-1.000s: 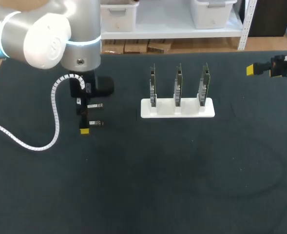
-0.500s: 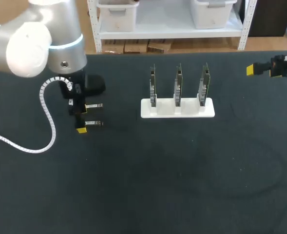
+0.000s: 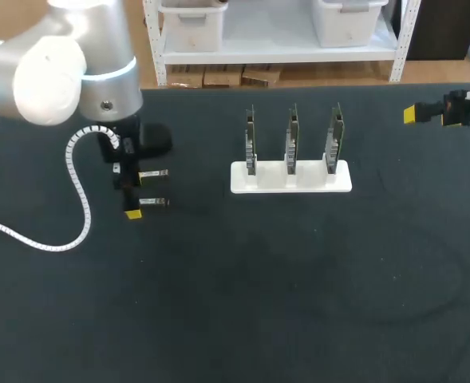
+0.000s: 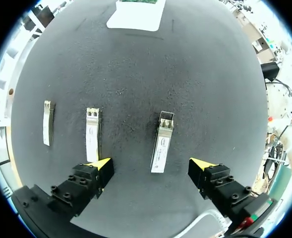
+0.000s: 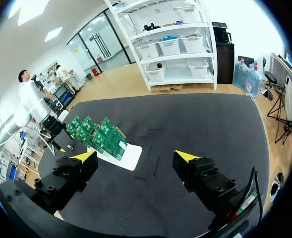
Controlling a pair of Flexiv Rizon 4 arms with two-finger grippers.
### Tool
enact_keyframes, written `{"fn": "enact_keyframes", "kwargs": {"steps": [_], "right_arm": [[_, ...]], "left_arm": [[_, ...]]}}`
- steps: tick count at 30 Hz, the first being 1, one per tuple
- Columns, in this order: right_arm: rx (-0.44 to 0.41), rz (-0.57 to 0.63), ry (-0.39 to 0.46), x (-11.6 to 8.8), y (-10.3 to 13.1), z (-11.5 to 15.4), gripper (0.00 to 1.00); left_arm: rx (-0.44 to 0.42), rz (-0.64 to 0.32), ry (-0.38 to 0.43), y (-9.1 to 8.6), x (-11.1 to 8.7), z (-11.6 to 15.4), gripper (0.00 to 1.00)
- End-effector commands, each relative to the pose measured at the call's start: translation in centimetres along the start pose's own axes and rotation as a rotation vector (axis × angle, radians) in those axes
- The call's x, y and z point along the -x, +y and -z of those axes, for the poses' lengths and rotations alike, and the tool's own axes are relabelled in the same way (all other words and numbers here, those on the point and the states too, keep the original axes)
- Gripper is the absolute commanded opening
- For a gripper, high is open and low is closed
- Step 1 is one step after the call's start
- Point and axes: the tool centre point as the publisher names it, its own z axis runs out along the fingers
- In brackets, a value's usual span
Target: Pick up the optical module with the left hand, and insert it into the network port with the right hand.
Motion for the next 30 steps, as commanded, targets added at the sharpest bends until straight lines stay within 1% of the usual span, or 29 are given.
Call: {"fn": "enact_keyframes", "kwargs": {"steps": [1, 4, 9, 11, 14, 15, 16, 17, 18, 19, 20, 24, 30], "right_arm": [[-0.004, -0.001, 0.0, 0.0, 0.1, 0.1, 1.0], [-0.004, -0.001, 0.0, 0.0, 0.1, 0.1, 1.0], [-0.004, -0.001, 0.0, 0.0, 0.1, 0.1, 1.0], [-0.004, -0.001, 0.0, 0.0, 0.1, 0.1, 1.0], [-0.004, -0.001, 0.0, 0.0, 0.1, 0.1, 1.0], [-0.004, -0.001, 0.0, 0.0, 0.1, 0.1, 1.0], [-0.004, -0.001, 0.0, 0.0, 0.1, 0.1, 1.0], [-0.004, -0.001, 0.0, 0.0, 0.1, 0.1, 1.0], [-0.004, -0.001, 0.0, 0.0, 0.1, 0.1, 1.0], [-0.004, -0.001, 0.0, 0.0, 0.1, 0.1, 1.0], [-0.004, -0.001, 0.0, 0.0, 0.1, 0.1, 1.0], [-0.004, -0.001, 0.0, 0.0, 0.1, 0.1, 1.0], [-0.004, -0.001, 0.0, 0.0, 0.1, 0.1, 1.0]], "left_arm": [[-0.014, 0.007, 0.006, 0.1, 0.5, -0.9, 1.0], [-0.02, 0.026, 0.014, -0.5, 0.7, -0.3, 1.0], [-0.02, 0.029, 0.031, -2.0, 1.2, 0.5, 1.0], [-0.031, 0.033, 0.032, -2.4, 1.3, 0.6, 1.0], [-0.016, 0.029, 0.032, -2.8, 1.7, 1.0, 1.0], [0.005, 0.024, 0.03, -2.8, 1.7, 1.0, 1.0], [0.009, 0.023, 0.031, -2.8, 1.7, 1.0, 1.0], [0.003, 0.025, 0.048, -2.7, 1.6, 0.9, 1.0], [-0.004, 0.027, 0.058, -2.6, 1.4, 0.7, 1.0], [0.0, 0.034, 0.046, -2.4, 1.2, 0.6, 1.0], [0.004, 0.038, 0.051, -2.3, 0.9, 0.7, 1.0], [0.02, 0.046, 0.06, -1.7, 0.0, 1.3, 1.0], [0.042, 0.037, 0.056, -1.0, -0.2, 2.0, 1.0]]}}
